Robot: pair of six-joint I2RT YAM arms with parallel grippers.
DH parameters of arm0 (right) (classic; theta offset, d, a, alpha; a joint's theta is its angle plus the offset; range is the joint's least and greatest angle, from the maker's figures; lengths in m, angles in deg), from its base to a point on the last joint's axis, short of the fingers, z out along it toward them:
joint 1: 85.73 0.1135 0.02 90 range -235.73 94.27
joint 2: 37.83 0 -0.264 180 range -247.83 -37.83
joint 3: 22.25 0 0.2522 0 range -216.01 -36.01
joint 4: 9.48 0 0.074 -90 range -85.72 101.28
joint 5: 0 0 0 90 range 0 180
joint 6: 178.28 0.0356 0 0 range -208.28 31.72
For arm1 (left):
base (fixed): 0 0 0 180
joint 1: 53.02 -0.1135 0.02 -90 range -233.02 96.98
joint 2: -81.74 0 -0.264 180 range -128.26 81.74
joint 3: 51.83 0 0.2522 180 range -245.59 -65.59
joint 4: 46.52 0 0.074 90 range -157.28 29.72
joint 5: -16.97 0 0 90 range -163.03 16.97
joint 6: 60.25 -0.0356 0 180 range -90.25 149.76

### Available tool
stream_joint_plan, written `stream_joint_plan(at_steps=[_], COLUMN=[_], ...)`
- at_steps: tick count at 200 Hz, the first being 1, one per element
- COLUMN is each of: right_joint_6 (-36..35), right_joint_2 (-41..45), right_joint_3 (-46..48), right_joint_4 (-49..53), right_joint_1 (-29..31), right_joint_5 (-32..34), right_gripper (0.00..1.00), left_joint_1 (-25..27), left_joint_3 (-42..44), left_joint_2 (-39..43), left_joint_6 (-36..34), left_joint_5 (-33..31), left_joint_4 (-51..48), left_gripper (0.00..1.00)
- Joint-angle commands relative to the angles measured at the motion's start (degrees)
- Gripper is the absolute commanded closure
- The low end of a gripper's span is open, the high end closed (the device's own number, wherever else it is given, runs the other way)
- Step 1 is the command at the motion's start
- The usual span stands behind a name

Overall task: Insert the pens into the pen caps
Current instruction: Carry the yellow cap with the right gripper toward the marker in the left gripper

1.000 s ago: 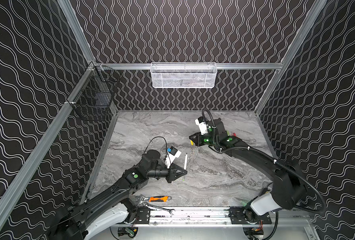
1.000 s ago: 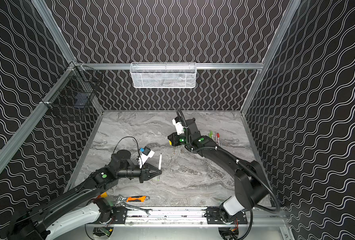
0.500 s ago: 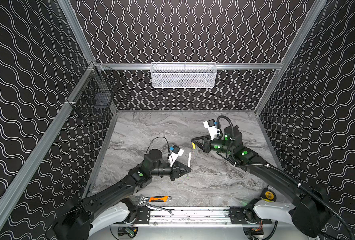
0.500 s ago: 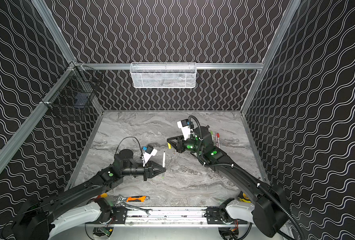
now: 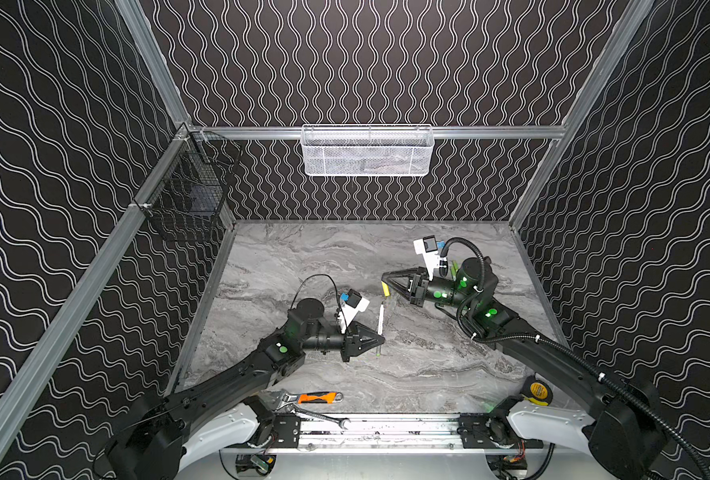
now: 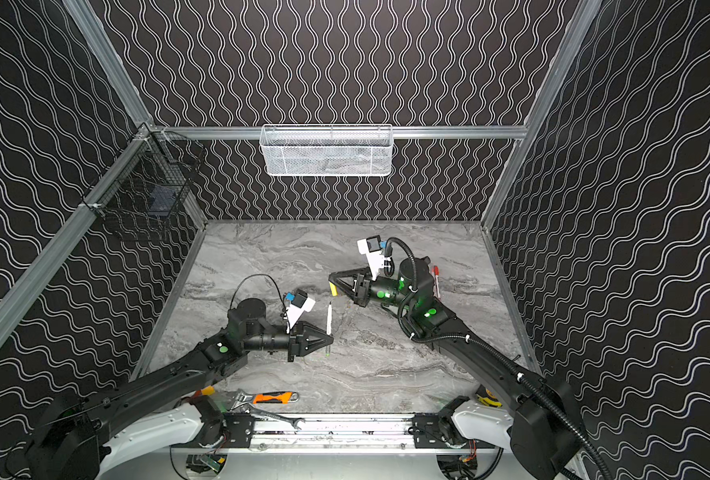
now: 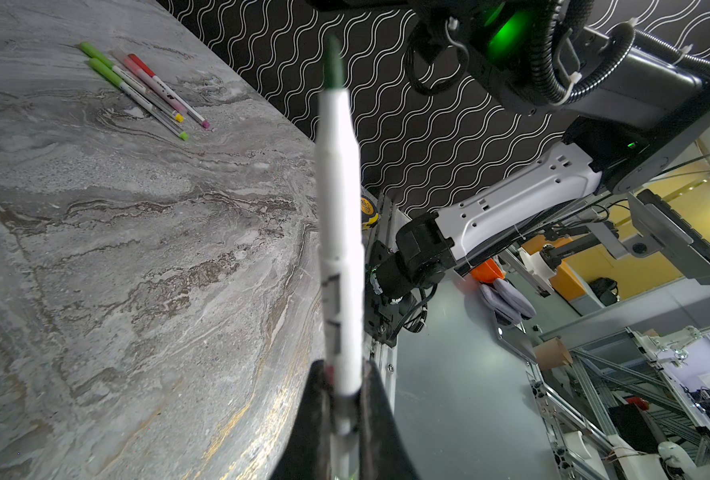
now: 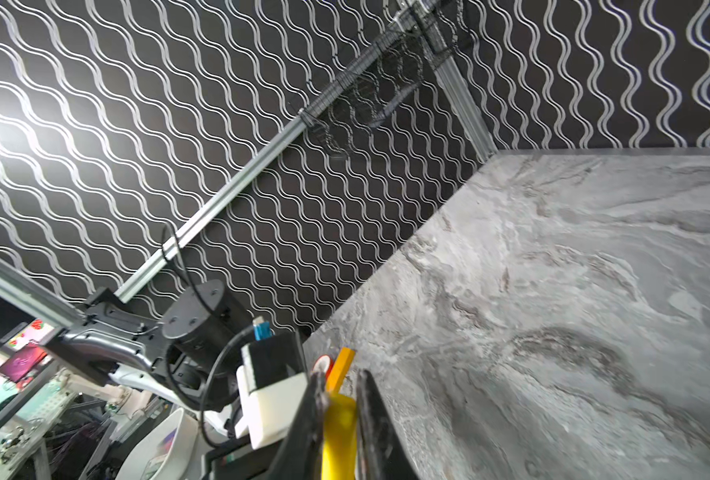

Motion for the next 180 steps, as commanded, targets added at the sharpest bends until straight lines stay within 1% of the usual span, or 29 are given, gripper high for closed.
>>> stream_joint_plan(at_steps=[1,32,85,122,180], right_joint_6=[1.44,1.28,0.82,1.20,0.29], right_joint_2=[0.26,-0.41,-1.19,-1.58,-0.92], right_joint_3=[-0.18,-0.09,0.21,0.13,-0.44], right_joint_4=[-4.97,-6.37,-7.77,-8.97,-7.94], right_joint_1=[0.57,1.71,2.91,3.20,3.86], right_joint_5=[-1.65,-2.62,-2.37,-2.98,-3.44], right_gripper=[0.84,0.84,0.84,0.84,0.84], left_joint_1=[0.13,0.13,0.08,0.13,0.15], left_joint_3=[-0.10,-0.15,0.33,0.12,0.07], left_joint_2=[0.31,0.21,1.93,2.99,3.64], left_joint_6=[0.25,0.54,1.30,0.95,0.27], left_joint_5=[0.61,1.17,2.20,1.85,1.03], left_joint_4=[2.32,3.02,4.66,3.93,3.07], left_gripper=[1.00,1.00,1.00,1.00,1.00])
